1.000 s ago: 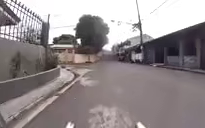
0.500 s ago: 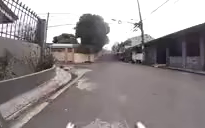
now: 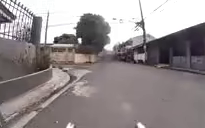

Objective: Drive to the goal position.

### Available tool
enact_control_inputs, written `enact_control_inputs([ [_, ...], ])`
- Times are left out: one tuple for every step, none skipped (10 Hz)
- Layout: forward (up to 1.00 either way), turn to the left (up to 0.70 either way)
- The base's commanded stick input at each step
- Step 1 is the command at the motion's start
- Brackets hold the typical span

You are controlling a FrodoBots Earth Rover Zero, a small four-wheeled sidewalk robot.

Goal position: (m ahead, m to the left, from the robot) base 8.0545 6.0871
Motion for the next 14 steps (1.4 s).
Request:
enact_control_inputs([
  [0.70,0.00],
  [0.70,0.00],
  [0.70,0.00],
  [0.70,0.00],
  [0.70,0.00],
  [0.70,0.00],
  [0.70,0.00],
  [0.70,0.00],
  [0.70,0.00],
  [0.70,0.00],
  [0.70,0.01],
  [0.70,0.07],
  [0.70,0.13],
  [0.70,0.14],
])
